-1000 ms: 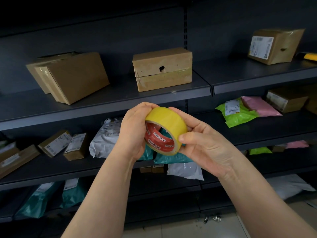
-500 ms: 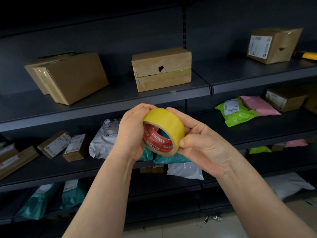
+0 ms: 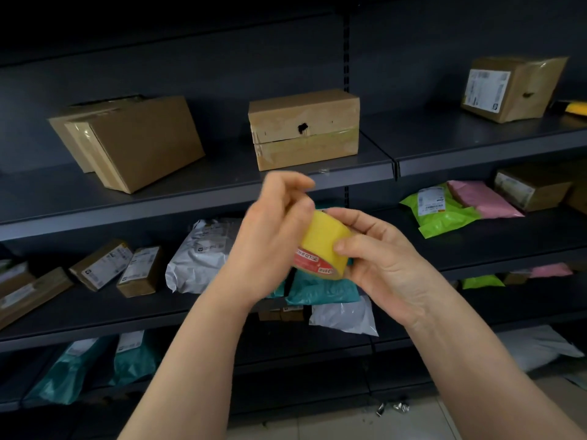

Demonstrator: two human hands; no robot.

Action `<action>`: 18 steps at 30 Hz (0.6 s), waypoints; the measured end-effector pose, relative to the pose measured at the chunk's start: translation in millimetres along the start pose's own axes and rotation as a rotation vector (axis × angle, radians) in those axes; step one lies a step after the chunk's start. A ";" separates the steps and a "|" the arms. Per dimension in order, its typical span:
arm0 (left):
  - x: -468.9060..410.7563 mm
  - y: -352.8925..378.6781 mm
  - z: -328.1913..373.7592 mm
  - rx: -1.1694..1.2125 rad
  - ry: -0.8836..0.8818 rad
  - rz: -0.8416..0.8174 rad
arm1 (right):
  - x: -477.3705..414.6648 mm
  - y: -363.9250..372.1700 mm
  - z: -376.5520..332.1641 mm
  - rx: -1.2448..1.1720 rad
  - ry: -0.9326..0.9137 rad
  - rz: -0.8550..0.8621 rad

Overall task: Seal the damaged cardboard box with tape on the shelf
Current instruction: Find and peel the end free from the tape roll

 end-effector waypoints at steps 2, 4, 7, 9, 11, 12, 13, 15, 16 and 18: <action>-6.4 -9.4 -13.1 0.224 -0.192 0.046 | -1.3 -1.2 4.1 -0.086 0.032 -0.034; -5.6 -11.1 -27.7 0.257 -0.380 0.051 | -0.6 0.0 7.1 -0.092 0.046 -0.062; 4.9 -0.1 -36.6 0.280 -0.485 0.045 | -0.8 0.2 11.7 -0.005 0.044 -0.049; 7.7 3.4 -33.4 0.221 -0.404 0.027 | -1.6 -1.5 13.3 0.019 0.060 -0.026; 4.4 2.4 -28.6 0.118 -0.303 0.019 | -2.7 -4.7 12.4 0.057 0.060 0.001; 2.4 1.4 -26.1 0.069 -0.256 0.014 | -3.2 -5.4 11.7 0.070 0.057 0.006; 0.6 0.7 -22.9 0.040 -0.214 0.007 | -3.8 -5.5 10.9 0.076 0.053 0.006; -2.1 1.0 -16.1 -0.035 -0.117 -0.025 | -5.6 -5.0 10.0 0.096 0.039 0.003; -2.7 1.8 -12.9 -0.098 -0.060 -0.044 | -6.3 -4.8 10.0 0.114 0.032 0.007; -3.5 3.6 -7.8 -0.204 0.042 -0.070 | -6.6 -4.4 10.0 0.145 0.017 0.021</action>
Point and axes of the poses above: each hand's wrist, its own x-axis away from the middle knuckle, its own y-axis out of the palm, z = x × y, the point moved 4 cm from there along -x, towards the middle knuckle, and after that the axes turned 11 degrees about z, right-handed, at the moved point
